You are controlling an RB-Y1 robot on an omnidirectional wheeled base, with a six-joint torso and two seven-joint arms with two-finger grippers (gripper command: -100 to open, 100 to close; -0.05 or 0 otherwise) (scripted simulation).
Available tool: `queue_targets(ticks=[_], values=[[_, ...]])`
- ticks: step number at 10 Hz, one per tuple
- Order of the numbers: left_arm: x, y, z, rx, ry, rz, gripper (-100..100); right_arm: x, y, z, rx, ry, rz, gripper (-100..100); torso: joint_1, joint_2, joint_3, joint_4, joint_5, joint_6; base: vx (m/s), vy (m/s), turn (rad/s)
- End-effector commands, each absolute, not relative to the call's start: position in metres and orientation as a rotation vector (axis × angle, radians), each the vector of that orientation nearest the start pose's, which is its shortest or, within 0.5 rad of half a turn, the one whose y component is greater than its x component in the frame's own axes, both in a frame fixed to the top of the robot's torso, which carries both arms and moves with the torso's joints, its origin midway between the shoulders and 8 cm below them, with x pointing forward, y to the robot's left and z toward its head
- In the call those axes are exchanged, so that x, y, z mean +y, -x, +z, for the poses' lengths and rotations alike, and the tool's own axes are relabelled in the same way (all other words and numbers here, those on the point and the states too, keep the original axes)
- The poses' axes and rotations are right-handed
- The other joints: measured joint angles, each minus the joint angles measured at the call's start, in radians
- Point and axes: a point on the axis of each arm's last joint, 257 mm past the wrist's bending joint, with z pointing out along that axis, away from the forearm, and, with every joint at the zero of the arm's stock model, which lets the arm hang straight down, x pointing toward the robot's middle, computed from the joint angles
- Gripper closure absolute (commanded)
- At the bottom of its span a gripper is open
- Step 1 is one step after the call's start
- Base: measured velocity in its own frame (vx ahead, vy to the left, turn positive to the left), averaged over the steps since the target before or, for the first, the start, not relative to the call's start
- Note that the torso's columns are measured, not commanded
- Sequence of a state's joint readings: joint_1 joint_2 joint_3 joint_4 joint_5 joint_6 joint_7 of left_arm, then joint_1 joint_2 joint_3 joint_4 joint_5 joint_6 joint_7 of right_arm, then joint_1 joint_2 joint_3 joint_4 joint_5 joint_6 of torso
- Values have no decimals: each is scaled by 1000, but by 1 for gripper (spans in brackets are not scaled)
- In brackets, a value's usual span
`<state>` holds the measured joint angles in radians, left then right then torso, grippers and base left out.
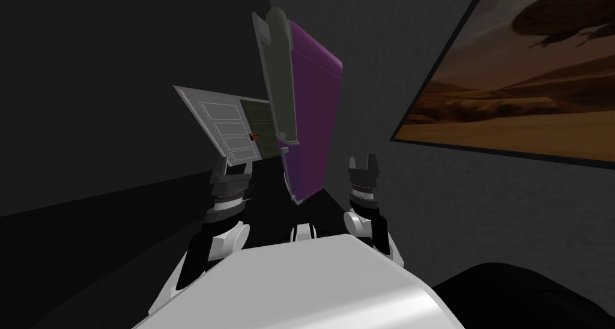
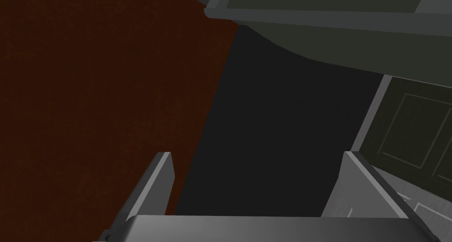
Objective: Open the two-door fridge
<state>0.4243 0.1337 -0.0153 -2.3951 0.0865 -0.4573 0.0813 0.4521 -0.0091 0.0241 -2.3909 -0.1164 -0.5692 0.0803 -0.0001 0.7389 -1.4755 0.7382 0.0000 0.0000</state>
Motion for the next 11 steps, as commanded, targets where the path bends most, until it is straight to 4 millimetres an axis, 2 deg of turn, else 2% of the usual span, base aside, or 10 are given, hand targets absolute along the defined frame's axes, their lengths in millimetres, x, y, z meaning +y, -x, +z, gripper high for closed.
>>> queue_targets(ticks=[1,11], values=[[244,-340,94,604,531,-1515,-100,-274,-305,97,408,-522,1387,0,0,0,0,0,0,0,58,10,42],[221,-375,100,718,574,-1492,-100,-274,-305,97,408,-522,1387,0,0,-2,-1,0,0,0,49,2,28]])
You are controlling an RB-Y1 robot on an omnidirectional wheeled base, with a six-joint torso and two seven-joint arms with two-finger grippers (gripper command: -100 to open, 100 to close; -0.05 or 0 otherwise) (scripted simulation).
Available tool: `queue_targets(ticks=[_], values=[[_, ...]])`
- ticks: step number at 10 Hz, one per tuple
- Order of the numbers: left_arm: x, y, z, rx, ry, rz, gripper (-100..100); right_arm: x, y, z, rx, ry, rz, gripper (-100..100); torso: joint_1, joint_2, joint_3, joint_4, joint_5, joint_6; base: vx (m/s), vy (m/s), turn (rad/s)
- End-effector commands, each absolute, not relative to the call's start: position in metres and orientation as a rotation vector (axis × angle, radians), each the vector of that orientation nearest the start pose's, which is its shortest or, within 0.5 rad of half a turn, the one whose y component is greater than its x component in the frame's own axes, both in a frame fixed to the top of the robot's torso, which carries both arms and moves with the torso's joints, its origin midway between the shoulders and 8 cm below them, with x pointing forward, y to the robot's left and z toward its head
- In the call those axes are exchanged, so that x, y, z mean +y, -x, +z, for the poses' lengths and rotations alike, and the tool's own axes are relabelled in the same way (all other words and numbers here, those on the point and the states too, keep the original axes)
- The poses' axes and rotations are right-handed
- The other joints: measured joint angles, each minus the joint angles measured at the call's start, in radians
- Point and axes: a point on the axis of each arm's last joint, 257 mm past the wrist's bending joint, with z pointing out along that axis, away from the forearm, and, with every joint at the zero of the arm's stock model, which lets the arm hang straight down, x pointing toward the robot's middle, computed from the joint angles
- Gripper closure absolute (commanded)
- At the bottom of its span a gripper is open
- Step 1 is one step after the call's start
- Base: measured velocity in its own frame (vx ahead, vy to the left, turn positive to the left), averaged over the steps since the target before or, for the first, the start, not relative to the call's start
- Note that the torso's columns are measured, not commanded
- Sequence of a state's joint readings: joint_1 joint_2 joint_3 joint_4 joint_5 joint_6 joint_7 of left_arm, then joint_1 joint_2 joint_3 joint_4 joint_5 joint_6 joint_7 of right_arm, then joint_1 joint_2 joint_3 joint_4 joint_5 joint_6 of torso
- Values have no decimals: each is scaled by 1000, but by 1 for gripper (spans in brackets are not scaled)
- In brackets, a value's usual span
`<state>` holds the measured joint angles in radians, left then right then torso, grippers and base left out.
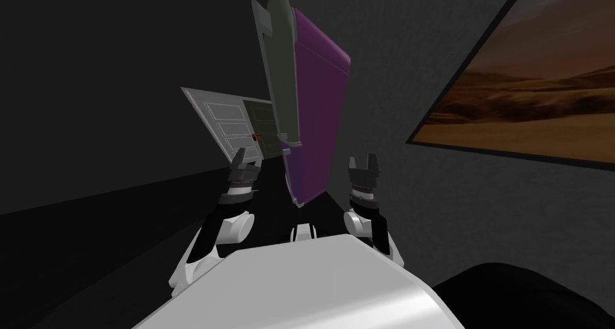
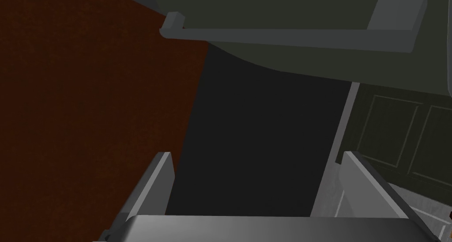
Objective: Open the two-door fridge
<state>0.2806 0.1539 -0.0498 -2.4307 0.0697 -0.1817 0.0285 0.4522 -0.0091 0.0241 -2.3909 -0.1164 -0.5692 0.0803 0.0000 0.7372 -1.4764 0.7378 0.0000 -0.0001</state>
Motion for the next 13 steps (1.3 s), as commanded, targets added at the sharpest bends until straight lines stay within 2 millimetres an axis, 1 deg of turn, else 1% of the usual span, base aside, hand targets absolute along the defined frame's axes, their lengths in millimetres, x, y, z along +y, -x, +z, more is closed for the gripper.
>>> queue_targets(ticks=[1,2,3,4,5,6,7,8,9,10,11,12,13], values=[[215,-380,104,732,574,-1490,-100,-274,-305,97,408,-522,1387,0,0,1,0,0,0,0,54,1,30],[216,-382,102,740,582,-1486,-100,-274,-305,97,408,-522,1387,0,0,0,0,0,0,0,45,1,19],[210,-385,107,751,577,-1486,-100,-274,-305,97,408,-522,1387,0,0,1,1,0,0,0,49,2,42],[210,-388,103,765,590,-1480,-100,-274,-305,97,408,-522,1387,0,0,1,1,0,0,0,46,1,23],[204,-392,107,778,586,-1478,-100,-274,-305,97,408,-522,1387,0,0,1,1,0,0,0,56,4,42],[205,-395,104,790,598,-1473,-100,-274,-305,97,408,-522,1387,0,0,0,0,0,0,0,46,3,21],[199,-398,109,802,591,-1472,-100,-274,-305,97,408,-522,1387,0,0,1,1,0,0,0,60,-2,42],[199,-401,105,818,606,-1465,-100,-274,-305,97,408,-522,1387,0,0,0,0,0,0,0,51,-4,21],[193,-404,110,826,595,-1465,-100,-274,-305,97,408,-522,1387,0,0,1,0,0,0,0,49,1,36],[193,-408,105,847,614,-1456,-100,-274,-305,97,408,-522,1387,0,0,1,1,0,0,0,45,2,21],[187,-411,109,859,607,-1454,-100,-274,-305,97,408,-522,1387,0,0,1,1,0,0,0,63,-3,34],[187,-415,105,877,623,-1446,-100,-274,-305,97,408,-522,1387,0,0,0,0,0,0,0,53,0,24],[181,-418,109,888,614,-1444,-100,-274,-305,97,408,-522,1387,0,0,1,0,0,0,0,55,6,45]])
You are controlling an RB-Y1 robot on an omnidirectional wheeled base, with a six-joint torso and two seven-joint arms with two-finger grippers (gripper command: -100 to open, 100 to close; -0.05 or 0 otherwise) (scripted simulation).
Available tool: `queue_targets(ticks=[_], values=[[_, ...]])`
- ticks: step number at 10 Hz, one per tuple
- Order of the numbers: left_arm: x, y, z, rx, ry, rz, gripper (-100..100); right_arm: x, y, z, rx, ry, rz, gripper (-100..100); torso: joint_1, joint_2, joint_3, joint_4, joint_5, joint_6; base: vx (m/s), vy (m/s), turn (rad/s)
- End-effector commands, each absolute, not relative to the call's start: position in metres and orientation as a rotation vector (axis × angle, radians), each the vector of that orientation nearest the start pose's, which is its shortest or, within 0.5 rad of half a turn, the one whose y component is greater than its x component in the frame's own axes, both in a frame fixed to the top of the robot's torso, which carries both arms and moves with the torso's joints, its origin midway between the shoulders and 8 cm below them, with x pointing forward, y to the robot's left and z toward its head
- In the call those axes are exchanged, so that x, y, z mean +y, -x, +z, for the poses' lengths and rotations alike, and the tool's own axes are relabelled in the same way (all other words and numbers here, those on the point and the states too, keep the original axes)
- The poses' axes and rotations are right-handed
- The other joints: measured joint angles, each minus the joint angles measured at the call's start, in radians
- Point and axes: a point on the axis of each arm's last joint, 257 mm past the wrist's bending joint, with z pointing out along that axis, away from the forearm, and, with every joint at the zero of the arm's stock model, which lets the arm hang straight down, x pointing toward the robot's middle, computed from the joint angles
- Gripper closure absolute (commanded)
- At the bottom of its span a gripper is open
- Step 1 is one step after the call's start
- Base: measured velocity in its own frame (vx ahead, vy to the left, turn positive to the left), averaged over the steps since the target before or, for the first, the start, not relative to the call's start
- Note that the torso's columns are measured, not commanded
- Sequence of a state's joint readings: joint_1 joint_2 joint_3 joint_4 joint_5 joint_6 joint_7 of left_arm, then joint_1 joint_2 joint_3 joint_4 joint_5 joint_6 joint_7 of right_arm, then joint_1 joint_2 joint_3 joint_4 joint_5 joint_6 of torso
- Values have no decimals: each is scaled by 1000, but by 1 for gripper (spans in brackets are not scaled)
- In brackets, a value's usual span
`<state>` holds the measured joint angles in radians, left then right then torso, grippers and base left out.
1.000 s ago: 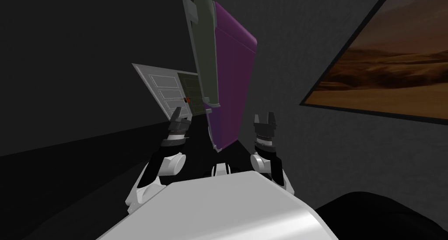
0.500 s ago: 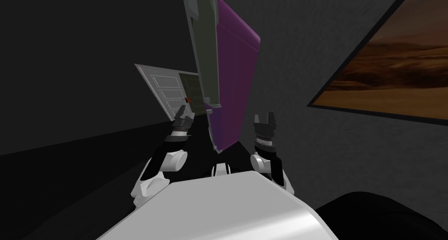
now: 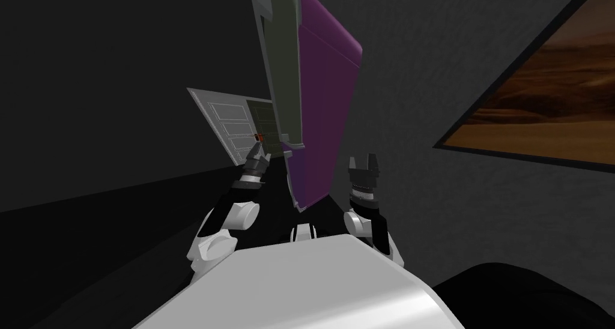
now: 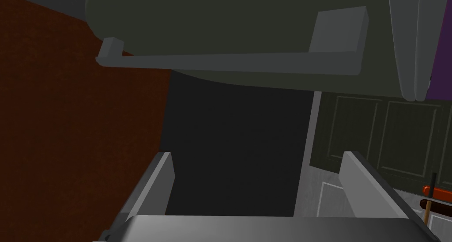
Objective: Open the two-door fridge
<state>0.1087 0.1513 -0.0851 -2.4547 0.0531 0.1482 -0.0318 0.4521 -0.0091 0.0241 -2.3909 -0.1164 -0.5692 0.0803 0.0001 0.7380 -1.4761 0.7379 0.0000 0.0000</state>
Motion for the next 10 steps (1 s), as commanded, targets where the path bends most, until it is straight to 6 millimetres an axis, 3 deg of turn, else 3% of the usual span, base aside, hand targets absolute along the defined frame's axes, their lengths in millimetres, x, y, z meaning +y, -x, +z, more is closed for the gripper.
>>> queue_targets(ticks=[1,10], values=[[181,-422,104,909,632,-1435,-100,-274,-305,97,408,-522,1387,0,0,0,0,0,0,0,54,5,25],[148,-449,102,1057,655,-1380,-100,-274,-305,97,408,-522,1387,0,0,1,0,0,0,0,56,-1,34]])
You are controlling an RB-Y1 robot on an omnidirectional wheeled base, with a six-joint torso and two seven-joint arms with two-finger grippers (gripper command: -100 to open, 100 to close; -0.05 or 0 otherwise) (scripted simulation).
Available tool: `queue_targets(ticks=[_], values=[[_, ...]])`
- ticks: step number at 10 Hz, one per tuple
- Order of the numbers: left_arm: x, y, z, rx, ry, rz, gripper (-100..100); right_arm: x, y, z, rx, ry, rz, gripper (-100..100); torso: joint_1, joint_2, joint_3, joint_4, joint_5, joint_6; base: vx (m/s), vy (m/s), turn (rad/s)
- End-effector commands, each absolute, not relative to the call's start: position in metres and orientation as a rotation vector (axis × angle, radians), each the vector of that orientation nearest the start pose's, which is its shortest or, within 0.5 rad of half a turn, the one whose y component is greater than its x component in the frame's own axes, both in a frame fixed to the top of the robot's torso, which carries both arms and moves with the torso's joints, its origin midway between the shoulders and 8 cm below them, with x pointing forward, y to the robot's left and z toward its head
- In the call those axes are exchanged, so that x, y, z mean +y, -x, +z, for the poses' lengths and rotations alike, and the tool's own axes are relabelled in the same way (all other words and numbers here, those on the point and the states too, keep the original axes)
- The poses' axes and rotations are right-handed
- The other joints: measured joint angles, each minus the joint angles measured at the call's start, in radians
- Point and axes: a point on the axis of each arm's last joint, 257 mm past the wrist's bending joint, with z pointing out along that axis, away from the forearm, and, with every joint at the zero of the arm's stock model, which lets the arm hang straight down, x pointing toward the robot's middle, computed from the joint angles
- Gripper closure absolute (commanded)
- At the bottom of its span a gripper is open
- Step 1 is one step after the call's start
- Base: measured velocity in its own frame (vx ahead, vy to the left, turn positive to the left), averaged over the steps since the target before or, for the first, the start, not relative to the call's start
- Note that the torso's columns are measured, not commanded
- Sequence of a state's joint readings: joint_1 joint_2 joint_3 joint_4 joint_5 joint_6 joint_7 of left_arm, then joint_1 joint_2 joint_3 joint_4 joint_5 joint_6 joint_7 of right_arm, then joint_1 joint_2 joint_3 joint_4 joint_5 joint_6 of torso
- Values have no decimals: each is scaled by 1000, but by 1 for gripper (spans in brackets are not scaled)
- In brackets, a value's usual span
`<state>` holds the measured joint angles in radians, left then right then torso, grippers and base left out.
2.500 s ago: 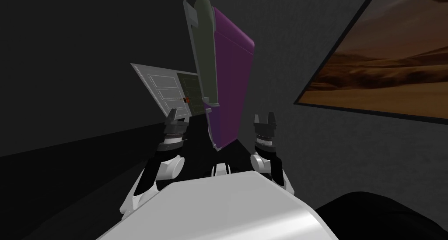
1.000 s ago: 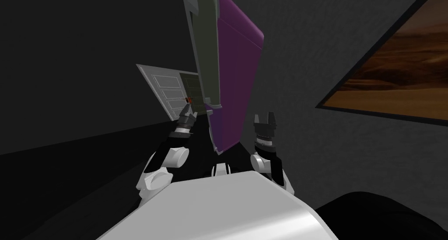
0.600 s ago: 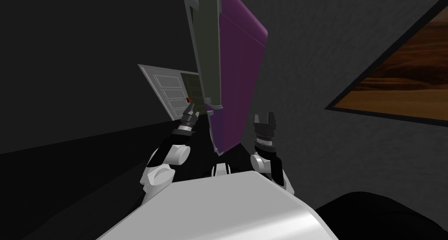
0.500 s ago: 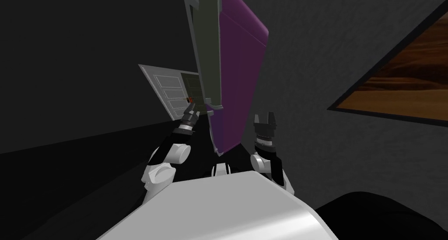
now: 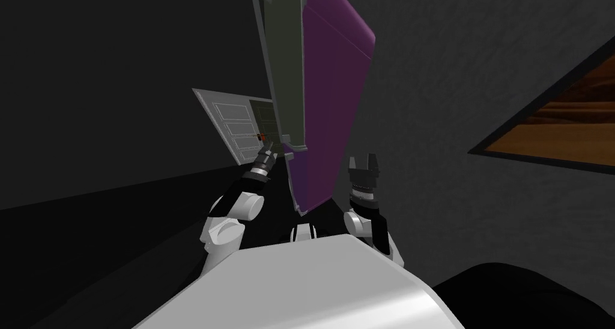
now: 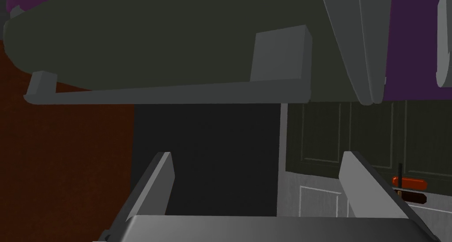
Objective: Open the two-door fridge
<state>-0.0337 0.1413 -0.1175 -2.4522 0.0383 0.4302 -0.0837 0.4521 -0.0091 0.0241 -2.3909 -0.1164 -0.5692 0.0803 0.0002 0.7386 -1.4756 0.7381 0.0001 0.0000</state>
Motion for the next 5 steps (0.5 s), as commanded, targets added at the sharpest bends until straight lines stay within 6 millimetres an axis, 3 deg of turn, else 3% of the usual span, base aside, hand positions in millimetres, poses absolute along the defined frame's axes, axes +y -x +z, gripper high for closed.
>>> queue_targets(ticks=[1,5], values=[[149,-452,96,1080,674,-1369,-100,-274,-305,97,408,-522,1387,0,0,-1,-1,0,0,0,60,-1,17],[136,-461,93,1148,683,-1338,-100,-274,-305,97,408,-522,1387,0,0,-1,0,0,0,0,54,-2,31]])
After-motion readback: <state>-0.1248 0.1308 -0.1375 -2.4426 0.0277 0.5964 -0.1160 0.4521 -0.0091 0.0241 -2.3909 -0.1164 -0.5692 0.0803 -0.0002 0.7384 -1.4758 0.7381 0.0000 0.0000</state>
